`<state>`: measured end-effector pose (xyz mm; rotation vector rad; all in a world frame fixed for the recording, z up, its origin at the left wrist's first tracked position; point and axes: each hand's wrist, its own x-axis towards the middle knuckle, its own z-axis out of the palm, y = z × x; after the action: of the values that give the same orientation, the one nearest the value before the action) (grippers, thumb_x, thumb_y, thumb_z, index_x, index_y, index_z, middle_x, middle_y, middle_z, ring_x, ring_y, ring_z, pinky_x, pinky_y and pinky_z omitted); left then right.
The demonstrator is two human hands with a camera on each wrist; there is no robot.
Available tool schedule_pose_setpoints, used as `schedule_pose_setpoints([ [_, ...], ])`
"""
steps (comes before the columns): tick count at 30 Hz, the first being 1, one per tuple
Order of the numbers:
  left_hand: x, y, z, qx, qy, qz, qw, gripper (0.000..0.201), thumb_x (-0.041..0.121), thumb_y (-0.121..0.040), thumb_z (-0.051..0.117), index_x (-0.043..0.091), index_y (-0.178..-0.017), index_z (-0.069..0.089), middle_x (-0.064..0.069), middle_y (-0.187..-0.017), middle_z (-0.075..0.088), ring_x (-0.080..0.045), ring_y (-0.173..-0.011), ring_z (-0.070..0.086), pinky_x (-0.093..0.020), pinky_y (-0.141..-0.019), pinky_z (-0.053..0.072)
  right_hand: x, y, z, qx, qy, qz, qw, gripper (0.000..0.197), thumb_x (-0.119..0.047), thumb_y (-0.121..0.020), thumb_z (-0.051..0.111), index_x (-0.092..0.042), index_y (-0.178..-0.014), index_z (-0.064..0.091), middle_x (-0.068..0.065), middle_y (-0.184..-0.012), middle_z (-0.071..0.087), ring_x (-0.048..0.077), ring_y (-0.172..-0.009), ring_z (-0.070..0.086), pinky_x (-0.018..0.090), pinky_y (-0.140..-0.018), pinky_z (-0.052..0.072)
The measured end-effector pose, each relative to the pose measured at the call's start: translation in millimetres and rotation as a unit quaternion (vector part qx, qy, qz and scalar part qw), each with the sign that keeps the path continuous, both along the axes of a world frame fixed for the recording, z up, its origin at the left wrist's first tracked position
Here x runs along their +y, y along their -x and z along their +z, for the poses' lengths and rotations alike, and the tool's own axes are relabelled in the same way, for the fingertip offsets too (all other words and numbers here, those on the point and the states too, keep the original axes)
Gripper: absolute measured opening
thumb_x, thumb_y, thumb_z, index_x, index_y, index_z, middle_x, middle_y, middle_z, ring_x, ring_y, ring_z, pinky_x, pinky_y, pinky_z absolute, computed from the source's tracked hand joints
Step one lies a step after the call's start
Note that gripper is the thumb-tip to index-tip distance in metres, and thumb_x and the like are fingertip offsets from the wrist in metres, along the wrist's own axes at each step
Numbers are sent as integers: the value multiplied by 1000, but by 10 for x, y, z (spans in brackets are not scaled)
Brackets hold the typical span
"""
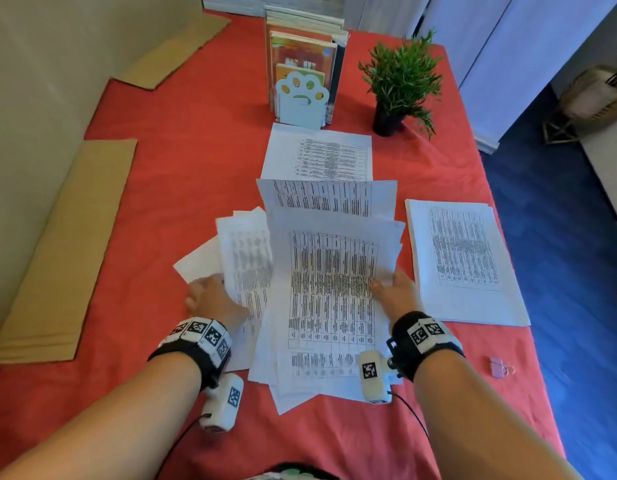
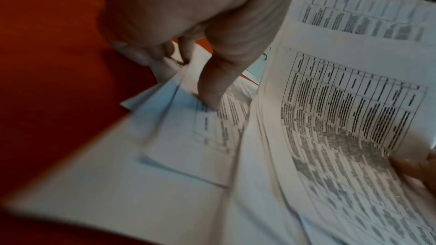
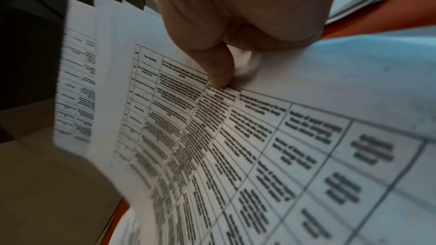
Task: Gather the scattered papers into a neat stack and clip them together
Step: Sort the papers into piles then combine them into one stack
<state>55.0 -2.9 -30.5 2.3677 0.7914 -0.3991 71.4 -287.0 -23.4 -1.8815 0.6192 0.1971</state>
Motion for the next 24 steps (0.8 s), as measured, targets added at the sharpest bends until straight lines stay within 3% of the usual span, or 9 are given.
schedule_pose_setpoints([
  [4, 4, 0, -25, -39, 35, -65, 997, 56, 5, -68, 72, 21, -118, 50, -8, -126, 41, -31, -116, 44, -36, -98, 42, 23, -29, -46, 15, -17, -31, 999, 12, -9, -90, 58, -21, -92, 57, 9, -101, 68, 32, -99, 65, 48, -93, 53],
  [7, -92, -14, 9, -74, 69, -88, 991, 46, 4, -80, 61, 11, -123, 47, -12, -118, 52, -32, -108, 53, -35, -89, 46, 60, -61, -110, 18, -43, -27, 999, 13, -13, -87, 61, -20, -98, 63, 6, -101, 71, 27, -97, 67, 47, -93, 53],
  [9, -165, -38, 45, -78, 107, -70, 989, 39, 12, -92, 51, 6, -129, 42, -15, -124, 53, -30, -107, 53, -34, -89, 43, 95, -93, -144, 30, -42, -13, 999, 20, -16, -85, 62, -19, -105, 64, 6, -102, 72, 27, -95, 68, 49, -92, 54],
  [12, -243, -31, 89, -68, 117, -62, 989, 50, 36, -96, 46, 6, -135, 38, -14, -133, 42, -28, -107, 49, -39, -98, 42, 152, -108, -187, 40, -32, -5, 999, 17, -16, -86, 60, -18, -103, 62, 7, -102, 70, 28, -96, 67, 49, -92, 54],
  [15, -227, -19, 96, -82, 133, -89, 984, 59, 35, -83, 68, 12, -130, 40, 3, -114, 50, -19, -100, 52, -36, -90, 46, 182, -83, -202, 38, -34, 9, 999, 23, -19, -85, 60, -15, -108, 62, 6, -103, 70, 27, -97, 67, 48, -92, 54],
  [19, -101, -54, 26, -85, 159, -63, 982, 31, 25, -89, 61, 16, -118, 55, -1, -110, 64, -24, -99, 60, -34, -85, 48, 80, -5, -164, 13, 31, -13, 999, 22, -9, -88, 53, -11, -109, 60, 8, -100, 67, 29, -94, 64, 39, -87, 53],
  [24, 159, -39, -65, -125, 109, 14, 986, 7, 16, -90, 59, 10, -93, 58, -6, -91, 61, -29, -87, 60, -30, -71, 42, -188, 148, -131, 17, 42, -53, 998, 20, -4, -89, 50, -14, -105, 55, 9, -97, 65, 27, -89, 62, 29, -75, 46],
])
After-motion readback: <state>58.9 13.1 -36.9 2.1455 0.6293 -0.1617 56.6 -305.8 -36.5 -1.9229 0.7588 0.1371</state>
